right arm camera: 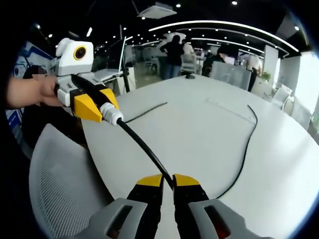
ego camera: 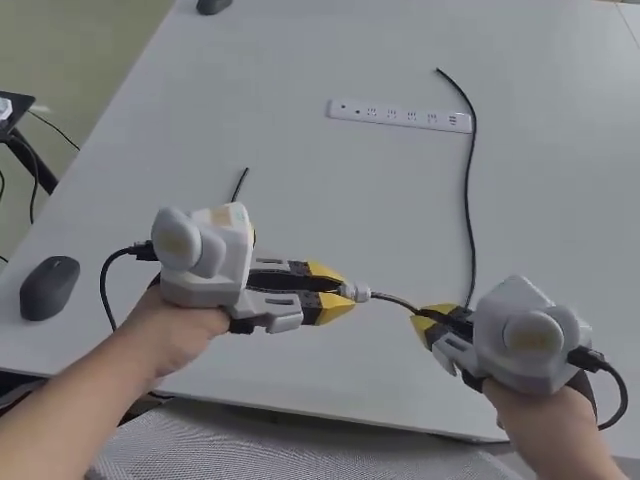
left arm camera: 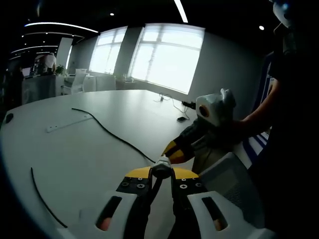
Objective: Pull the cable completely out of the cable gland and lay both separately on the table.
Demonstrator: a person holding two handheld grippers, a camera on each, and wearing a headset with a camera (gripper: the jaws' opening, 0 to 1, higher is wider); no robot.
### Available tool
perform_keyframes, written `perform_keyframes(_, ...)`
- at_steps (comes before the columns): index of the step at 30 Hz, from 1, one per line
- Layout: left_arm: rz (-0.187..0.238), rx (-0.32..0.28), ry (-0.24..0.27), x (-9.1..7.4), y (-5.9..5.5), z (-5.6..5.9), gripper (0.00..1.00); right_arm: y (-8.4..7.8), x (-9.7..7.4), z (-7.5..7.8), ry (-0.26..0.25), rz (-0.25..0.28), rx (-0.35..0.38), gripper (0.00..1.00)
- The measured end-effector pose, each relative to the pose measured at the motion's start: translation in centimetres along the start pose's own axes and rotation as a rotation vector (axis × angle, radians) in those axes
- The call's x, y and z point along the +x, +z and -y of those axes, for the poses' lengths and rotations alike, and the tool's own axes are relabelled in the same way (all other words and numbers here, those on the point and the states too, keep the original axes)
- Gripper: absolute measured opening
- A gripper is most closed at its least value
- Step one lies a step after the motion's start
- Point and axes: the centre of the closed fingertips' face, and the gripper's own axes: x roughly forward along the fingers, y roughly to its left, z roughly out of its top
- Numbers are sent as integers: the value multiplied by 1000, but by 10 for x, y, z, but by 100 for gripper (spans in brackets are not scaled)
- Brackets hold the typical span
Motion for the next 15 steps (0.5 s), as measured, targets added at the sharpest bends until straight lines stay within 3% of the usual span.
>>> perform_keyframes(3,3,-2,6,-2,1,-2,15,7,-6,-2,11,-1,-63,9)
perform_keyframes(7,6,-2,9,-4,2,-4,15,28,-14,-10,6,21,-230,11)
perform_keyframes(11,4,-1,4,-4,1,-3,15,50,-12,-32,37,55,-347,11)
perform_keyframes(15,1,-3,3,-3,0,-2,15,59,-5,-49,55,58,-453,10)
